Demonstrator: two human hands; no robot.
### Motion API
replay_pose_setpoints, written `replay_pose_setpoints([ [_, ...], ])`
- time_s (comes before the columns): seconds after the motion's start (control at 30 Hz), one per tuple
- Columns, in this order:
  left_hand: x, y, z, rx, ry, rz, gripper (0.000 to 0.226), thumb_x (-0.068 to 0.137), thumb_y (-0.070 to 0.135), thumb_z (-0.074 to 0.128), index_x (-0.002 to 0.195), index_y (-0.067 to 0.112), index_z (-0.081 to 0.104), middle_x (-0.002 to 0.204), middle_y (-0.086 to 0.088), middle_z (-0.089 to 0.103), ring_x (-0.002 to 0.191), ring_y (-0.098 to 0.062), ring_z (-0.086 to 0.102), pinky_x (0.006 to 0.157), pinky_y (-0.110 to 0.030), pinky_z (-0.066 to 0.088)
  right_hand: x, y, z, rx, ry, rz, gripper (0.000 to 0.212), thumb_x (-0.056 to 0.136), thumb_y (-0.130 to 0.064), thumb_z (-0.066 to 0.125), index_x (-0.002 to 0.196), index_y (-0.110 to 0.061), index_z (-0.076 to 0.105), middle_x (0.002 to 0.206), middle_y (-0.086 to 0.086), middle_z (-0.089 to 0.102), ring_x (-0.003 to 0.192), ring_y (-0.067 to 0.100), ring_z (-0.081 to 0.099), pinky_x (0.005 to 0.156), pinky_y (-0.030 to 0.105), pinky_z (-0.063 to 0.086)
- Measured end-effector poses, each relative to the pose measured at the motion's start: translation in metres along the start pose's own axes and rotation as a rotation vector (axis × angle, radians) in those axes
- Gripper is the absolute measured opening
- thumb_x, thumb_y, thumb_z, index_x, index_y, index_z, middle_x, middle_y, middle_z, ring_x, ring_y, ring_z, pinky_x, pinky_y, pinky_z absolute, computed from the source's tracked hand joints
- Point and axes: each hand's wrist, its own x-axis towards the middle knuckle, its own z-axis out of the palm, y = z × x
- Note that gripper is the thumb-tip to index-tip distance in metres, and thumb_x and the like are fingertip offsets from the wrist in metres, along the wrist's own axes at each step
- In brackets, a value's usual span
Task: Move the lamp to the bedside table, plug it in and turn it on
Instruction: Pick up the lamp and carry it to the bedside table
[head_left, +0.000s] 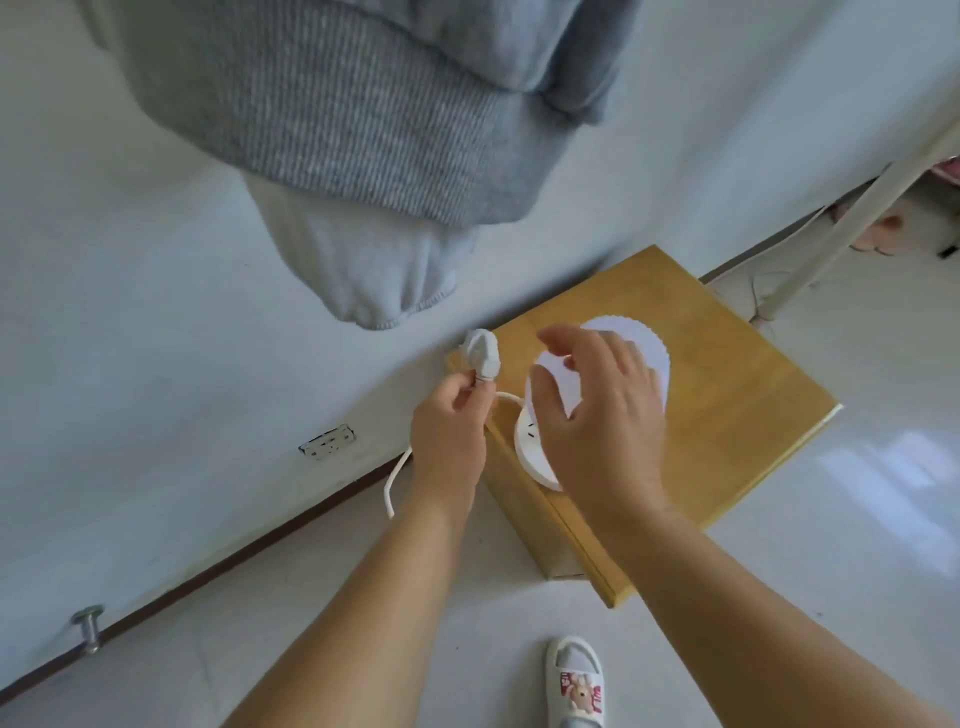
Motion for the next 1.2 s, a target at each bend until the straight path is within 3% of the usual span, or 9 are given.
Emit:
replay_pose_setpoints([
  [0.07,-0.003,0.007,0.012,0.006,-0.04,-0.033,0.022,0.087,0.031,0.054,0.066,0.029,0.06,0.066,-0.001,0.061,0.074,-0.026,0.058,0.08,-0.045,0.05,0.011,0.015,-0.013,-0.132,0.085,0.081,0.048,0.075,-0.036,0.066,0.118,-0.023,0.051,0.115,0.0,0.059,0.11,0.021,0.047,0.09,0.028,0.026],
  [0.17,-0.005,0.018,0.031,-0.016,-0.061,-0.073,0.028,0.088,0.041,0.052,0.061,0.037,0.061,0.061,0.011,0.054,0.065,-0.012,0.05,0.065,-0.029,0.045,0.021,0.04,-0.025,-0.128,-0.085,0.279,0.1,0.058,-0.051,0.076,0.139,-0.027,0.022,0.144,0.001,0.035,0.133,0.022,0.025,0.108,0.04,0.018],
  [0.27,-0.004,0.024,0.045,-0.012,-0.098,-0.114,0.014,0.087,0.044,0.051,0.081,0.038,0.062,0.076,0.017,0.061,0.074,-0.003,0.056,0.061,-0.021,0.041,0.024,0.062,-0.025,-0.011,-0.229,0.319,0.12,0.051,-0.048,0.081,0.142,-0.036,0.003,0.15,-0.004,0.028,0.136,0.02,0.023,0.113,0.048,0.017],
  [0.4,0.003,0.026,0.055,-0.052,-0.103,-0.206,0.015,0.087,0.039,0.054,0.094,0.032,0.064,0.093,0.005,0.069,0.093,-0.017,0.062,0.082,-0.035,0.05,0.031,0.083,-0.022,0.214,-0.328,0.403,0.125,0.048,-0.04,0.085,0.14,-0.042,0.0,0.145,-0.007,0.032,0.132,0.019,0.03,0.107,0.042,0.03],
  [0.5,0.005,0.024,0.057,-0.056,-0.071,-0.23,0.013,0.086,0.034,0.056,0.077,0.04,0.063,0.089,0.007,0.069,0.093,-0.017,0.063,0.079,-0.032,0.051,0.031,0.093,-0.022,0.31,-0.403,0.429,0.124,0.045,-0.036,0.087,0.138,-0.042,0.005,0.133,-0.013,0.031,0.128,0.018,0.031,0.102,0.039,0.035],
  [0.63,0.001,0.023,0.059,-0.061,-0.046,-0.276,0.021,0.084,0.034,0.057,0.068,0.046,0.063,0.087,0.008,0.07,0.091,-0.017,0.064,0.088,-0.043,0.052,0.026,0.1,-0.024,0.284,-0.392,0.377,0.106,0.047,-0.034,0.087,0.129,-0.041,0.021,0.125,-0.014,0.037,0.117,0.015,0.038,0.093,0.04,0.045],
  [0.8,-0.01,0.031,0.058,-0.078,-0.054,-0.296,0.012,0.085,0.036,0.057,0.079,0.044,0.064,0.091,0.008,0.071,0.092,-0.015,0.065,0.089,-0.045,0.053,0.022,0.098,-0.034,0.253,-0.374,0.37,0.103,0.045,-0.043,0.084,0.128,-0.043,0.023,0.119,-0.018,0.038,0.107,0.008,0.037,0.085,0.03,0.039],
  [1.0,-0.038,0.057,0.055,-0.103,-0.062,-0.284,0.013,0.085,0.032,0.058,0.086,0.04,0.067,0.091,0.009,0.072,0.093,-0.014,0.065,0.091,-0.044,0.052,0.015,0.075,-0.071,0.173,-0.292,0.317,0.103,0.04,-0.05,0.081,0.127,-0.041,0.026,0.116,-0.023,0.034,0.118,0.012,0.033,0.096,0.04,0.039],
  [1.2,-0.082,0.1,0.048,-0.091,-0.204,-0.207,0.014,0.085,0.036,0.057,0.078,0.04,0.068,0.085,0.011,0.071,0.087,-0.011,0.064,0.089,-0.046,0.053,-0.009,0.047,-0.132,0.192,-0.155,0.335,0.103,0.041,-0.043,0.082,0.127,-0.041,0.025,0.118,-0.022,0.032,0.114,0.006,0.031,0.097,0.038,0.039],
])
